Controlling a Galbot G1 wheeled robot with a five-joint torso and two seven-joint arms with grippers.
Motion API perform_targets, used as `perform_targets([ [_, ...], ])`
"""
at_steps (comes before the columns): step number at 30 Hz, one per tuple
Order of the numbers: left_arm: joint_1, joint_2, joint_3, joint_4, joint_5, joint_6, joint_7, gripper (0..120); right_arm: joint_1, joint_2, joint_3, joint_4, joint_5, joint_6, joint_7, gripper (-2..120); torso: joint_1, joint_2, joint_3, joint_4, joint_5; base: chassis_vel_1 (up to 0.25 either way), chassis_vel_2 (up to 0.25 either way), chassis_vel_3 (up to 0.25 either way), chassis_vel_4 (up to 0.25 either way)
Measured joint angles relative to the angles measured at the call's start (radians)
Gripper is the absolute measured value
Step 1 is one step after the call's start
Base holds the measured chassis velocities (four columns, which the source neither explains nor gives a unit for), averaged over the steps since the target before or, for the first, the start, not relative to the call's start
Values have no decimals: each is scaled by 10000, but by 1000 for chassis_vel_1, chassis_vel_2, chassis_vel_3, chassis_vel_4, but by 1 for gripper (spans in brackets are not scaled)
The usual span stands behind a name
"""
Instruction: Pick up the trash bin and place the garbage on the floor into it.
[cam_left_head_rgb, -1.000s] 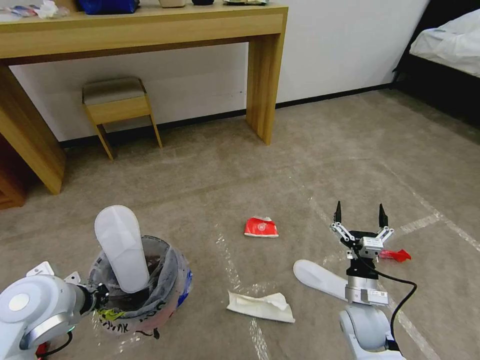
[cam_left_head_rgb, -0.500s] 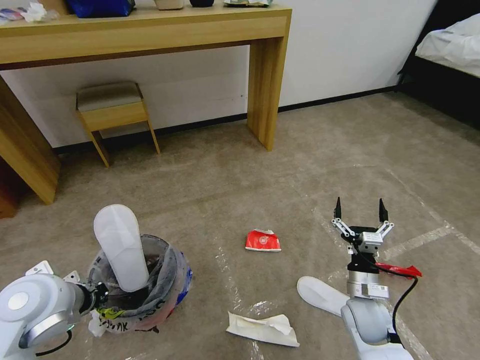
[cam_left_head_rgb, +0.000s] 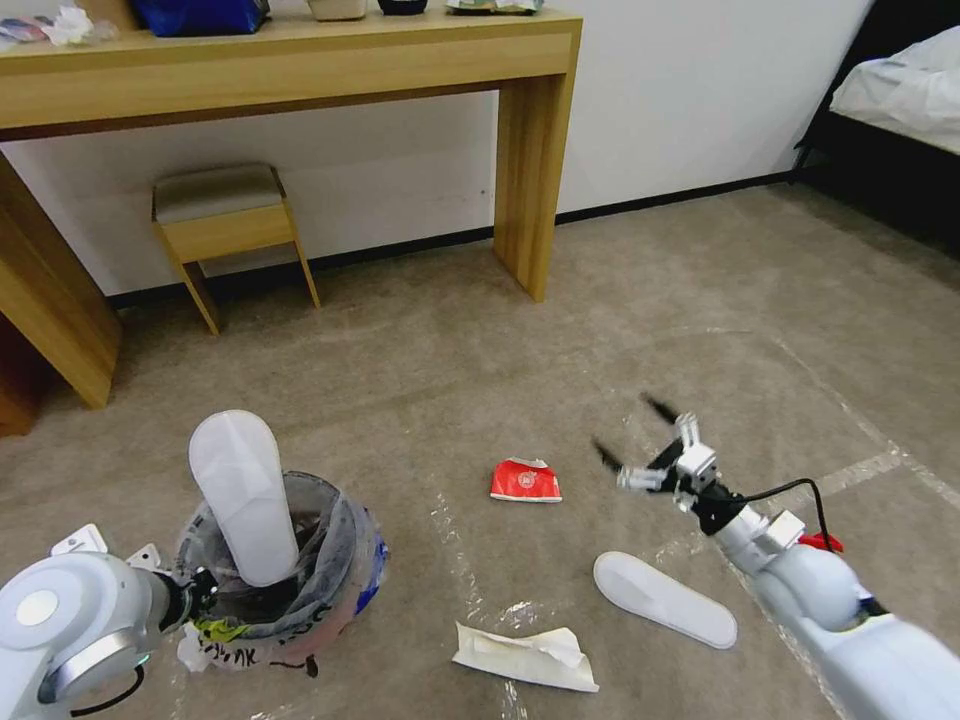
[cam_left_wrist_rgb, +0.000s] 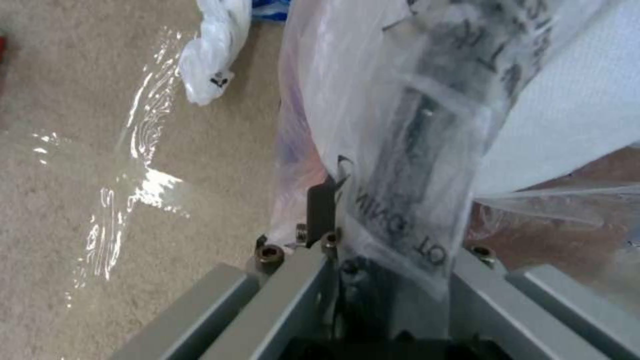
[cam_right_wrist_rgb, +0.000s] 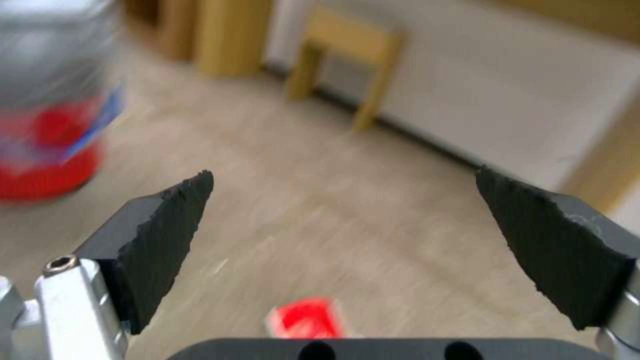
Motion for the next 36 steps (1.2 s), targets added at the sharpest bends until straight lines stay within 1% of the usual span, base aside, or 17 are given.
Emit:
perform_targets([
  [1,0,0,0,0,0,0,0,0,0,0,0,0,0,0,0,100,0,0,0,0,0,0,0,0,0],
  [2,4,-12,0,6,33,0,19,0,296,-161,-292,-212,-51,-2,-425,100,0,0,0,0,7,0,0,0,0],
  [3,9,-26,0,12,66,0,32,0,587,-281,-574,-407,-100,-4,-834,100,0,0,0,4,2,0,0,0,0],
  [4,9,-26,0,12,66,0,32,0,587,-281,-574,-407,-100,-4,-834,100,0,0,0,4,2,0,0,0,0],
  [6,12,-66,7,18,114,0,42,0,1310,-554,-1330,-832,-219,-19,-1705,100,0,0,0,5,3,0,0,0,0],
  [7,12,-66,7,18,114,0,42,0,1310,-554,-1330,-832,-219,-19,-1705,100,0,0,0,5,3,0,0,0,0],
  [8,5,-80,22,16,132,1,42,0,1766,-649,-1765,-1072,-301,-46,-2285,100,0,0,0,3,0,0,0,0,0],
  [9,5,-80,22,16,132,1,42,0,1766,-649,-1765,-1072,-301,-46,-2285,100,0,0,0,3,0,0,0,0,0],
  [11,2,-109,46,0,180,2,48,0,2637,-658,-2734,-1528,-330,-43,-3229,100,0,0,0,0,-1,0,0,0,0],
  [12,2,-109,46,0,180,2,48,0,2637,-658,-2734,-1528,-330,-43,-3229,100,0,0,0,0,-1,0,0,0,0],
  [14,9,-154,58,-13,231,2,48,0,3567,-456,-3773,-2030,-439,13,-3502,100,0,0,0,3,-6,0,0,0,0],
  [15,9,-154,58,-13,231,2,48,0,3567,-456,-3773,-2030,-439,13,-3502,100,0,0,0,3,-6,0,0,0,0],
  [16,17,-189,65,-13,279,2,48,0,4261,-145,-4565,-2517,-498,81,-3560,100,0,0,1,4,-2,0,0,0,0],
  [20,35,-225,70,-13,336,-1,48,0,4789,173,-5222,-2933,-531,93,-3588,100,0,0,0,5,-1,0,0,0,0],
  [23,104,-300,75,-13,430,-4,46,0,5484,949,-6094,-4041,-866,368,-3825,100,-1,0,1,5,-1,0,0,0,0],
  [31,227,-446,61,-42,579,1,46,0,5465,1562,-6466,-5234,-807,465,-4313,100,-1,0,0,3,-4,0,0,0,0],
  [36,186,-480,145,14,658,1,45,0,5072,1676,-6493,-5371,-469,335,-4293,100,-1,1,0,3,-3,0,0,0,0],
])
